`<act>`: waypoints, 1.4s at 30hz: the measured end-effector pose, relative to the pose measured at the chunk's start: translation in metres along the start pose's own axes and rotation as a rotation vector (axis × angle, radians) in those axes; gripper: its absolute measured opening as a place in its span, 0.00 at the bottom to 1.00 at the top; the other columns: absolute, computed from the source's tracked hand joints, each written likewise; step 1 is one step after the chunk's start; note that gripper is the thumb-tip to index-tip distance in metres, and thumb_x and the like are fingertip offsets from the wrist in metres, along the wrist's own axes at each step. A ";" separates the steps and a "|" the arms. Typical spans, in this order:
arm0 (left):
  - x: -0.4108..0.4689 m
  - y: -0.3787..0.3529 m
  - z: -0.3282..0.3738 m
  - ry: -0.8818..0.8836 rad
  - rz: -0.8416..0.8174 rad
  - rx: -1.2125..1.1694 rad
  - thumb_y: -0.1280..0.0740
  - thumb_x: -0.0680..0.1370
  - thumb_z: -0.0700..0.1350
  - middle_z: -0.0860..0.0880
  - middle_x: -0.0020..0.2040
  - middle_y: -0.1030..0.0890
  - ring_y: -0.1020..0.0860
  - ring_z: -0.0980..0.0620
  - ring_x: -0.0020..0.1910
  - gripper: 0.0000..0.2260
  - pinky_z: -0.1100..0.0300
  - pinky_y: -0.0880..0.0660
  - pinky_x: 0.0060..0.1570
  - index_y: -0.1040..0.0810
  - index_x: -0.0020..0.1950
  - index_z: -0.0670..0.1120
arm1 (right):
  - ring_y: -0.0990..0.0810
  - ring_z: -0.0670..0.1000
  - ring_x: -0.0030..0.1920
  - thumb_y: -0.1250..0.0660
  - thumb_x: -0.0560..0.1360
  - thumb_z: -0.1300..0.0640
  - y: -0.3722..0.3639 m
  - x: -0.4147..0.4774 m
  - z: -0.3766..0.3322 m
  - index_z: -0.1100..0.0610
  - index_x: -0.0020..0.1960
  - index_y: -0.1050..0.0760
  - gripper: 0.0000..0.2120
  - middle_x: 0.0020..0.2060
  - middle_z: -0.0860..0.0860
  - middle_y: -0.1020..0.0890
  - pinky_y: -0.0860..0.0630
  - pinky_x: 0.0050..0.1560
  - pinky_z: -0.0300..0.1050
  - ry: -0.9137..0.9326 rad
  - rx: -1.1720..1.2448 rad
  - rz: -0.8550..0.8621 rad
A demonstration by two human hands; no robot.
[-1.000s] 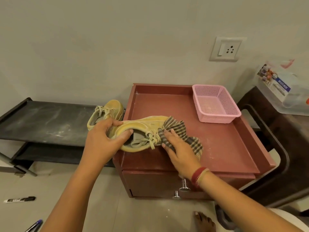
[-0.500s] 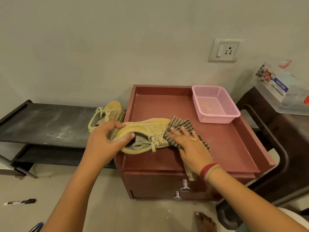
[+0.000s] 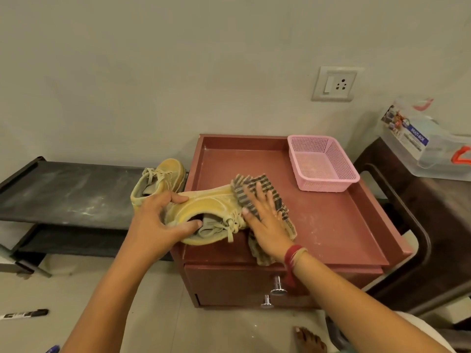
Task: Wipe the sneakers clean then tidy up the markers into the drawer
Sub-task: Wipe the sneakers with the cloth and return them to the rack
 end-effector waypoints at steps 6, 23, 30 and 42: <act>-0.004 -0.003 -0.003 -0.021 -0.016 -0.012 0.29 0.53 0.66 0.56 0.59 0.29 0.30 0.54 0.60 0.27 0.52 0.28 0.57 0.26 0.50 0.61 | 0.47 0.52 0.76 0.47 0.80 0.46 0.033 -0.010 0.037 0.49 0.75 0.45 0.24 0.75 0.51 0.43 0.48 0.75 0.53 -0.276 0.390 0.309; -0.012 -0.008 -0.007 -0.030 -0.197 -0.134 0.29 0.54 0.73 0.69 0.57 0.27 0.29 0.62 0.61 0.34 0.58 0.28 0.57 0.27 0.58 0.67 | 0.27 0.58 0.64 0.44 0.80 0.48 0.039 -0.006 0.085 0.56 0.67 0.32 0.19 0.65 0.58 0.26 0.31 0.66 0.59 -0.471 0.762 0.534; -0.023 0.002 0.007 -0.092 -0.101 -0.170 0.26 0.55 0.69 0.64 0.64 0.30 0.30 0.56 0.65 0.34 0.51 0.27 0.60 0.27 0.60 0.68 | 0.20 0.55 0.50 0.43 0.80 0.51 0.106 -0.021 0.034 0.51 0.53 0.26 0.08 0.53 0.56 0.21 0.24 0.56 0.58 -0.321 1.110 0.767; -0.036 -0.008 0.131 -0.495 0.124 -0.077 0.23 0.57 0.55 0.62 0.62 0.32 0.30 0.60 0.63 0.50 0.69 0.32 0.60 0.46 0.74 0.59 | 0.33 0.40 0.68 0.41 0.77 0.49 0.119 -0.064 -0.125 0.37 0.67 0.36 0.20 0.68 0.45 0.29 0.35 0.69 0.41 0.346 0.286 0.472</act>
Point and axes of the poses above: each hand's wrist, its own x-axis towards the middle knuckle, its own y-axis out of the back of the hand, z = x × y, the point moved 9 cm from there along x, towards the middle knuckle
